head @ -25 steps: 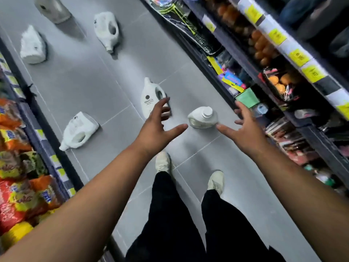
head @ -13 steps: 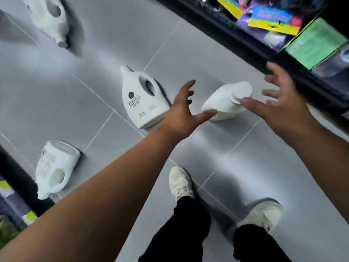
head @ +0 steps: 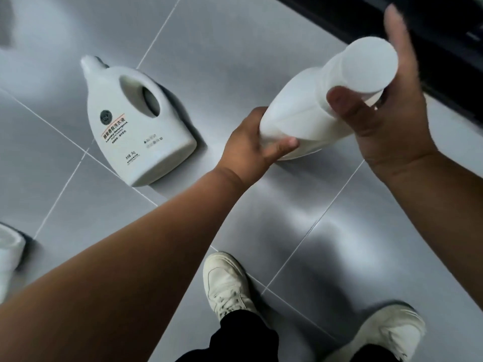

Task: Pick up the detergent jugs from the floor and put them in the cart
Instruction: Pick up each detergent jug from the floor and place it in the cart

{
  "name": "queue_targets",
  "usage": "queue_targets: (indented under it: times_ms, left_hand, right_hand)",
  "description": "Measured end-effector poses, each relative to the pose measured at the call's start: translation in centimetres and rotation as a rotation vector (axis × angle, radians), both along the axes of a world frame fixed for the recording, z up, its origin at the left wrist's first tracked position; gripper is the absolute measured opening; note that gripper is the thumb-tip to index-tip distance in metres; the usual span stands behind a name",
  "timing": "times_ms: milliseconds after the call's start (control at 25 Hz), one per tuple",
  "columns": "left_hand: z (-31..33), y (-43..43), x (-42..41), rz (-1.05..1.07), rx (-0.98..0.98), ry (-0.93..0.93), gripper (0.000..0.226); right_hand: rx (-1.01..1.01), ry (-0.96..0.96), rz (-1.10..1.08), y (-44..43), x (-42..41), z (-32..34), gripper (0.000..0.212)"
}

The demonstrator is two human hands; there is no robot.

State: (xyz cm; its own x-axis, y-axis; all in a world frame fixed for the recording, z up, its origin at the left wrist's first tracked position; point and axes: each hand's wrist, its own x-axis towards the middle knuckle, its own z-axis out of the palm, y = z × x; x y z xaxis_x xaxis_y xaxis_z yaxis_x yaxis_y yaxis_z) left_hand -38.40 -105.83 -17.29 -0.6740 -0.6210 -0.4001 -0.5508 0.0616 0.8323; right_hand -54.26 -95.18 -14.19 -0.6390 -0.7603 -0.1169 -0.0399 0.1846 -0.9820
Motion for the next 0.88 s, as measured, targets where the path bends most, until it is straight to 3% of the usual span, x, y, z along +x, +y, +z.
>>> queue_targets:
  times_ms: [160, 280, 480, 680, 880]
  left_hand:
    - [0.7, 1.3, -0.2, 0.056, 0.029, -0.014, 0.063]
    - [2.6, 2.5, -0.7, 0.141, 0.054, -0.040, 0.054]
    - [8.0, 4.3, 1.7, 0.166, 0.039, -0.051, 0.074]
    - [16.5, 6.9, 3.8, 0.192, 0.053, -0.026, 0.070]
    - [30.5, 8.2, 2.9, 0.222, 0.105, 0.035, 0.066]
  right_hand:
    - [-0.025, 0.109, -0.025, -0.8, 0.2, 0.3, 0.113]
    - [-0.043, 0.054, -0.143, -1.0, -0.1, 1.1, 0.098]
    - [0.031, -0.078, -0.325, 1.3, 2.9, 4.4, 0.092]
    - [0.097, -0.125, -0.385, 3.5, 4.8, 13.5, 0.071]
    - [0.015, -0.070, -0.361, 4.2, 3.6, 28.0, 0.052]
